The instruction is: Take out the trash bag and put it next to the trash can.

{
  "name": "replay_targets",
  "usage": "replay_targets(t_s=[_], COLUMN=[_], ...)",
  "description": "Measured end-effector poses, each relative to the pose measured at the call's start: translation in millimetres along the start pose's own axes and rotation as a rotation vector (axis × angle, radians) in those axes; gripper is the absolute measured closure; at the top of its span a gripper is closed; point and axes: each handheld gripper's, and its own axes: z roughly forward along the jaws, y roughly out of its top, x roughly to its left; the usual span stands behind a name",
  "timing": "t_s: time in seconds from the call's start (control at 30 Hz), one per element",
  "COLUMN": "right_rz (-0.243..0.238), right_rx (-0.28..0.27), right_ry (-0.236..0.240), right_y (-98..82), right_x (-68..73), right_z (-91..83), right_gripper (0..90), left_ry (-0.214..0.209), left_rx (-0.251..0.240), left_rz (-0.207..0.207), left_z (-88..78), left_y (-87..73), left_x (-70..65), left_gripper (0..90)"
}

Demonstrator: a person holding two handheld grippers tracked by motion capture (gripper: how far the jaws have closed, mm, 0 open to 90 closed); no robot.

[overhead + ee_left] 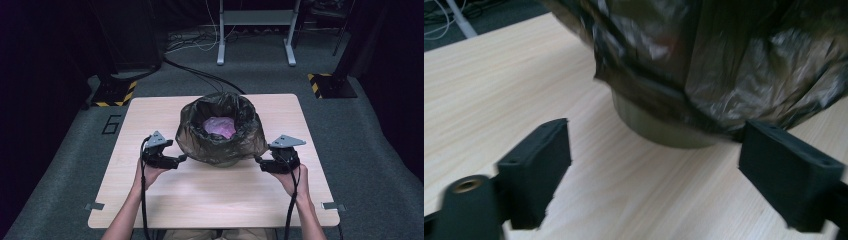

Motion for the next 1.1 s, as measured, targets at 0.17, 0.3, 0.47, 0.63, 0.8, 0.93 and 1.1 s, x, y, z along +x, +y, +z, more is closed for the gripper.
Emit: replay_targets(t_s=[0.17,0.3,0.47,0.63,0.8,0.93,1.1], right_rz=[-0.006,-0.004,-0.023,-0.035,-0.03,-0.01,-0.009], right_rx=[-0.004,-0.038,-0.081,-0.122,-0.179,-0.213,-0.227], right_ry=[-0.015,-0.024,-0.03,-0.028,-0.016,-0.013,-0.008], right_y=[0.9,2.4,7.8,17.6,32.3,43.3,61.8], right_x=[-1.0,-1.8,0.7,3.0,2.8,-0.7,-4.5], right_z=[3.9,3.4,-4.8,-15.4,-29.8,-38.9,-44.7], right_gripper=[56.6,77.5,89.8,90.0,90.0,90.0,90.0], left_ry=[-0.012,-0.023,-0.032,-0.047,-0.042,-0.042,-0.06], left_rx=[-0.028,-0.046,-0.06,-0.09,-0.125,-0.155,-0.186], left_rz=[0.009,0.061,0.089,0.093,0.117,0.126,0.131], left_z=[2.1,7.2,8.6,2.4,-11.7,-22.3,-32.3], left_y=[9.3,18.3,23.7,31.2,45.0,57.6,76.9], left_x=[-0.3,-7.3,-12.6,-13.7,-13.7,-12.4,-9.1], left_gripper=[33.8,61.7,82.8,90.0,90.0,90.0,90.0])
